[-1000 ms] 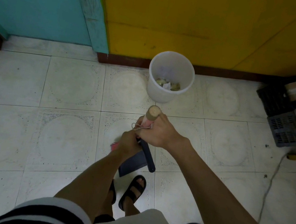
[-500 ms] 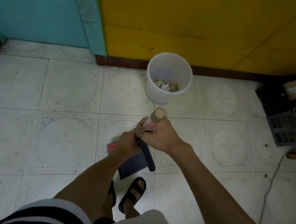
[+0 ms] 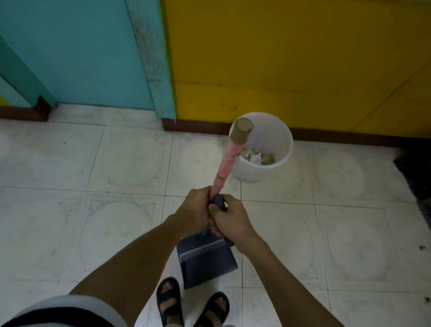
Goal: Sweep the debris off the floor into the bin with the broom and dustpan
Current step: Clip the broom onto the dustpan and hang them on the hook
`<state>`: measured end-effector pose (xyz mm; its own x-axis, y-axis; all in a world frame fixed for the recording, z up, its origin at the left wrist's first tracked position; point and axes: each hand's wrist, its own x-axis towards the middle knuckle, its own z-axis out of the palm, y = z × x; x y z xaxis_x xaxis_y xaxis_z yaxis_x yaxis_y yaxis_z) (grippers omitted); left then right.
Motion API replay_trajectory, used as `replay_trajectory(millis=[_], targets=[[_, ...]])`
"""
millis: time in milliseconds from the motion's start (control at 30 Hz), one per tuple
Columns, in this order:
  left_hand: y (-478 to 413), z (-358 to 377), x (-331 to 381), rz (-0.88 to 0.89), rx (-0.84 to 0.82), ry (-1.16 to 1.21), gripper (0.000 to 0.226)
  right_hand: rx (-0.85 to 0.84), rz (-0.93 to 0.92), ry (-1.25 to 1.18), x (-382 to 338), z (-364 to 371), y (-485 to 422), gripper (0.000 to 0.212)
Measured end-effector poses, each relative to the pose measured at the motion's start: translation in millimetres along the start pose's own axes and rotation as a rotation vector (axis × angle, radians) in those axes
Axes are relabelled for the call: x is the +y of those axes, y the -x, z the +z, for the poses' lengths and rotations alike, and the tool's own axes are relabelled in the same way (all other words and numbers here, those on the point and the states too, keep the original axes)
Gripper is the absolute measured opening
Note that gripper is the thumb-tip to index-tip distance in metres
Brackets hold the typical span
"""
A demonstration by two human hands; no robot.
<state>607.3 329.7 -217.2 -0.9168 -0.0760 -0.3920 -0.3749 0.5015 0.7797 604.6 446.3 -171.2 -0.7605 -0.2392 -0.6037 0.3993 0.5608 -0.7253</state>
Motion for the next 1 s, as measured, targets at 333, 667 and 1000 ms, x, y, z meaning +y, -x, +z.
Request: replay_trajectory(millis=[333, 667, 1000], targets=[[-40, -111, 79, 0.106, -0.183, -0.068, 0.061, 0.065, -0.086, -0.262, -56, -14, -26, 0.055], [-82, -192, 133, 0.267, -0.172, 0.277, 0.026, 0.148, -0.009, -0.27, -116, -1, -95, 0.049], [-124, -218, 147, 0.685, 0.24, -0.071, 0.081, 0.181, -0.023, -0.266, -156, -2, -151, 0.044]])
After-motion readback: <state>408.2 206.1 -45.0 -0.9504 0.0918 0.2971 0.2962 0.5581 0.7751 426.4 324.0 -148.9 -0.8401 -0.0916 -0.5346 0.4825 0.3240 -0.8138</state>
